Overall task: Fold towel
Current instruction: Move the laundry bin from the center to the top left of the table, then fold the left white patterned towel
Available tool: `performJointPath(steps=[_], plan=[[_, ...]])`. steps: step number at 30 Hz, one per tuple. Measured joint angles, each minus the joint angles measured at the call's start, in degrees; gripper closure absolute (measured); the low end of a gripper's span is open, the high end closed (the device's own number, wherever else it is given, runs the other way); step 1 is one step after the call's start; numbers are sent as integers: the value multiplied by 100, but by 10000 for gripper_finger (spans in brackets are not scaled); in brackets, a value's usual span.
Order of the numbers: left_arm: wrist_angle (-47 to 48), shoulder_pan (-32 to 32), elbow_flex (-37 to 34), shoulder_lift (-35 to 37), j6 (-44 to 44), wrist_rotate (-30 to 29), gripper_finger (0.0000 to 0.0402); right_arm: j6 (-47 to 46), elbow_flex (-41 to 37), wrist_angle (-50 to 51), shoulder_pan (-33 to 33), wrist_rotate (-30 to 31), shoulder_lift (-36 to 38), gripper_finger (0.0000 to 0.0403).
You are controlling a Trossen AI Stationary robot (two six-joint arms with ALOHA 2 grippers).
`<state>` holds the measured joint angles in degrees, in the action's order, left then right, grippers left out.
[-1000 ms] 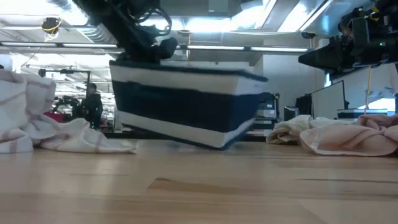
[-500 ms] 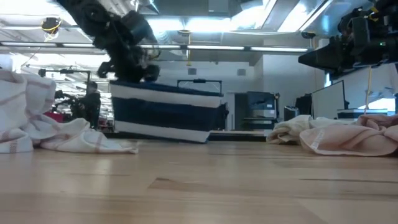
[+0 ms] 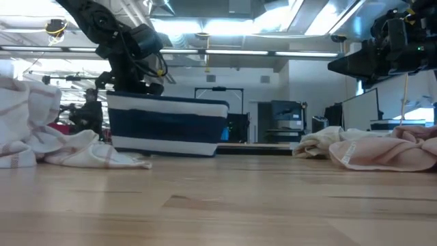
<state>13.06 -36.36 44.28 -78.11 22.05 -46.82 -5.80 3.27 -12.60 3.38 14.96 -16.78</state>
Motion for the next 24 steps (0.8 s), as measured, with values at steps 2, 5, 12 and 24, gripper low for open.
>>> performJointPath(steps=[2,5,12,24], plan=[[12,2,-1,32,-168,186,334,2,0,14,0,0,0,386],[28,21,21,204,-362,452,298,-9,0,88,0,-1,0,386],[435,346,362,1083,-556,561,246,-182,0,90,0,-6,2,386],[1205,2971,484,2167,272,4131,267,-288,0,2,1,-327,0,386]])
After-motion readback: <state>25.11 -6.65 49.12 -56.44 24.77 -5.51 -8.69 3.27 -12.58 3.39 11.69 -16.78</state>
